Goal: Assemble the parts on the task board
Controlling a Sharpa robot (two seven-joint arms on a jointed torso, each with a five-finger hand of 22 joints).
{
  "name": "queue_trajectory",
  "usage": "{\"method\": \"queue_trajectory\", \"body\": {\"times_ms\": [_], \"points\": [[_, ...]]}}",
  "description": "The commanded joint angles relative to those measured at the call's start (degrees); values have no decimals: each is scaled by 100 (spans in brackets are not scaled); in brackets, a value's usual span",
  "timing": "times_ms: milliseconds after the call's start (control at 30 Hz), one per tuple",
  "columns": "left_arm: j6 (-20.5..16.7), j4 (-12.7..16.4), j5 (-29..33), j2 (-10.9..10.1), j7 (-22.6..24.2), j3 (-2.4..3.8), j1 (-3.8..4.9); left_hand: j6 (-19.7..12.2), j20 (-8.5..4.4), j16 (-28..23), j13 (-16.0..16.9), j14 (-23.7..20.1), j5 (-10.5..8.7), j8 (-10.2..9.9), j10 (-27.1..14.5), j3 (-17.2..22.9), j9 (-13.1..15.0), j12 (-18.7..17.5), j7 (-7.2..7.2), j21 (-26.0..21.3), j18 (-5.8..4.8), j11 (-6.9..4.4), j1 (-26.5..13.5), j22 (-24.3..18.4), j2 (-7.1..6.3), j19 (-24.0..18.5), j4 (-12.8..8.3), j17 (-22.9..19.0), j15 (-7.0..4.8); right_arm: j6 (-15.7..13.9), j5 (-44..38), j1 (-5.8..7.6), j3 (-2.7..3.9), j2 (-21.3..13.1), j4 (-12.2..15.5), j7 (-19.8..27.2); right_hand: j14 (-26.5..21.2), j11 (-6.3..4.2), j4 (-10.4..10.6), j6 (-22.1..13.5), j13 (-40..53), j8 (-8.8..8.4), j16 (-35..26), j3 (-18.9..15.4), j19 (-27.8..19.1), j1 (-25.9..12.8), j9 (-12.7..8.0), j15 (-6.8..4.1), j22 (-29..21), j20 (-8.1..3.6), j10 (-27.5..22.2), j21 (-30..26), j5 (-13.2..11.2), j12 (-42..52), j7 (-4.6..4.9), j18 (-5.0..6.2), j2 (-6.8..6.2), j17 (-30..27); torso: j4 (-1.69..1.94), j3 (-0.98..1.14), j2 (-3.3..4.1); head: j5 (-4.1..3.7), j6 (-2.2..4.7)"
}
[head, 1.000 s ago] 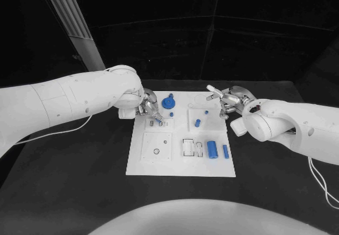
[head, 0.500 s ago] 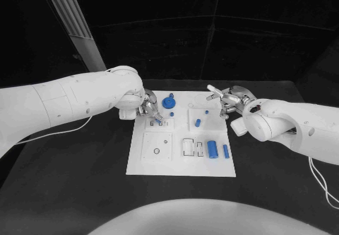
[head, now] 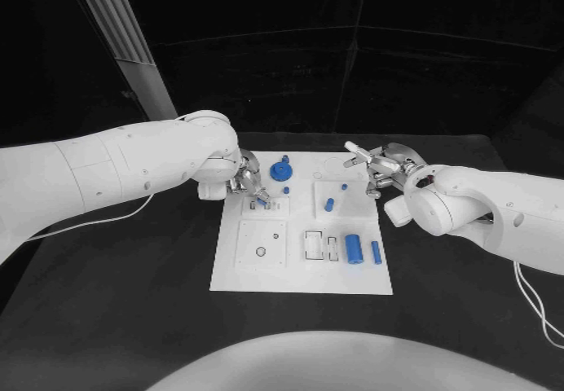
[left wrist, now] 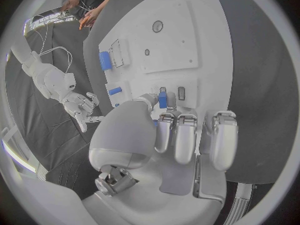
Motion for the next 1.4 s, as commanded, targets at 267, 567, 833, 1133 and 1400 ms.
{"method": "queue_trajectory", "body": {"times_ms": [267, 567, 833, 1133, 1400], "points": [[-20, -37, 12, 35, -207, 1, -5, 23, 23, 17, 1505, 615, 38, -50, 616, 17, -19, 14, 7, 23, -38, 19, -111, 1508, 29, 603, 31, 1509, 35, 0, -27, 8, 3, 0, 14, 26, 211, -32, 1, -14, 1214, 16, -2, -34, -34, 19, -5, -41, 502, -6, 294, -34, 11, 5, -11, 45, 58, 1048, -1, -1, 0, -3, 8], [-41, -105, 11, 95, -149, 1, -32, 6, 33, 17, 1505, 615, 5, -85, 616, 15, -32, 14, 20, 23, -38, 32, -197, 1508, 48, 603, 31, 1509, 47, 4, -28, 8, 3, 4, 14, 26, 211, -32, 1, -14, 1214, 16, -2, -34, -34, 19, -5, -41, 502, -6, 294, -34, 11, 5, -11, 45, 58, 1048, 5, -3, 0, -9, 2], [-36, -118, 11, 137, -100, 1, -45, 4, 34, 17, 1505, 615, -2, -88, 616, 17, -34, 14, 21, 23, -38, 33, -204, 1508, 51, 603, 31, 1509, 48, 5, -28, 8, 3, 9, 10, 27, 211, -32, 1, -14, 1214, 16, -2, -34, -34, 19, -5, -41, 502, -6, 294, -34, 11, 5, -11, 45, 58, 1048, -1, -1, -2, -5, 10], [7, -128, 11, 150, -109, 1, -49, -1, 36, 17, 1505, 615, -10, -93, 616, 19, -35, 14, 21, 23, -38, 34, -209, 1508, 54, 603, 28, 1509, 50, 6, -28, 8, 3, 9, 12, 27, 211, -32, 1, -14, 1214, 16, -2, -34, -34, 19, -5, -41, 502, -6, 294, -34, 11, 5, -11, 45, 58, 1048, -2, 1, -1, -10, 6], [23, -134, 10, 149, -150, 1, -50, -8, 38, 17, 1505, 615, -19, -99, 616, 26, -36, 14, 19, 23, -38, 35, -203, 1508, 53, 603, 19, 1509, 51, 7, -28, 8, 3, 10, 15, 28, 213, -32, 1, -15, 1215, 21, 1, -39, -31, 30, -6, -41, 504, -7, 295, -38, 14, 6, -11, 45, 65, 1051, 0, 0, -1, -13, 7]]}}
